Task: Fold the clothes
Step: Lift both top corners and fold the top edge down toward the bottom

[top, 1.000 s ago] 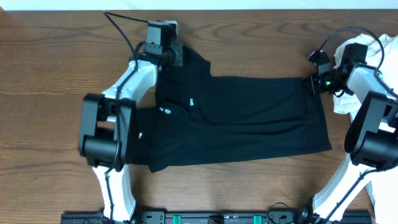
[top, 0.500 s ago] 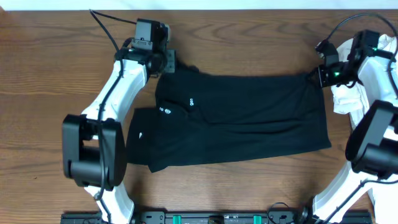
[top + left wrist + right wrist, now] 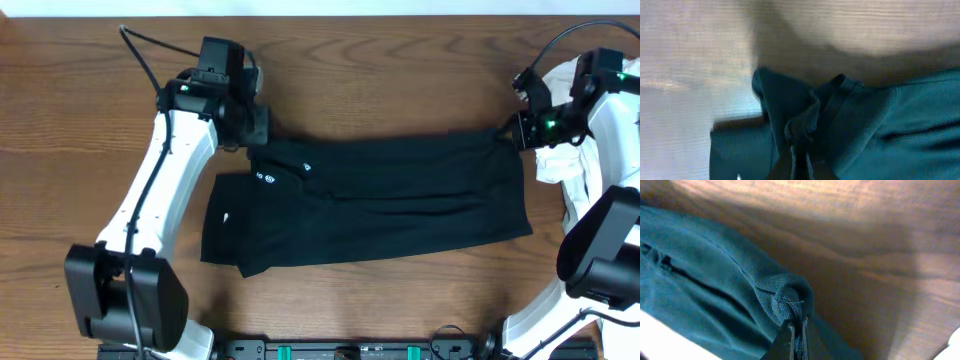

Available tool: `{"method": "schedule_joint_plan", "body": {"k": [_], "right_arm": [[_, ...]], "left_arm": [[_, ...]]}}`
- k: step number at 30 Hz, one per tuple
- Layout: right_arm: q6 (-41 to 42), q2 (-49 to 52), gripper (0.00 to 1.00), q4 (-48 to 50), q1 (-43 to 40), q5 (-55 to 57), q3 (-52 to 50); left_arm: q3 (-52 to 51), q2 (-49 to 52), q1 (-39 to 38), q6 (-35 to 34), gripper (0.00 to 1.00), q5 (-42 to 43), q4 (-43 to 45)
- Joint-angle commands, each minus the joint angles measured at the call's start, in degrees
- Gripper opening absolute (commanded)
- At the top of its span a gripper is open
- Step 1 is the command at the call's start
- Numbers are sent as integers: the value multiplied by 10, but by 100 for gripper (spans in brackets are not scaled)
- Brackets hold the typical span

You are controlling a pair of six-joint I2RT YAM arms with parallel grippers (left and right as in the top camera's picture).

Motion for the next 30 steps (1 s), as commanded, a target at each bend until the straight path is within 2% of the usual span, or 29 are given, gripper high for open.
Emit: {"method": "schedule_joint_plan", "body": {"k": [1, 8, 14, 24, 30], "right_arm": [[5, -8, 1, -14, 12, 2, 8], [12, -8, 1, -62, 13, 4, 8], [89, -8, 1, -110, 14, 40, 8], [175, -8, 1, -171, 15, 149, -12], [213, -8, 1, -168, 15, 153, -50]], "left_arm": [[1, -13, 3, -14, 6, -5, -36], [1, -13, 3, -71, 6, -3, -120], [1, -13, 3, -93, 6, -3, -177], [-11, -13, 3, -114, 6, -4, -215], [-22, -14, 3, -190, 6, -90, -261]]}}
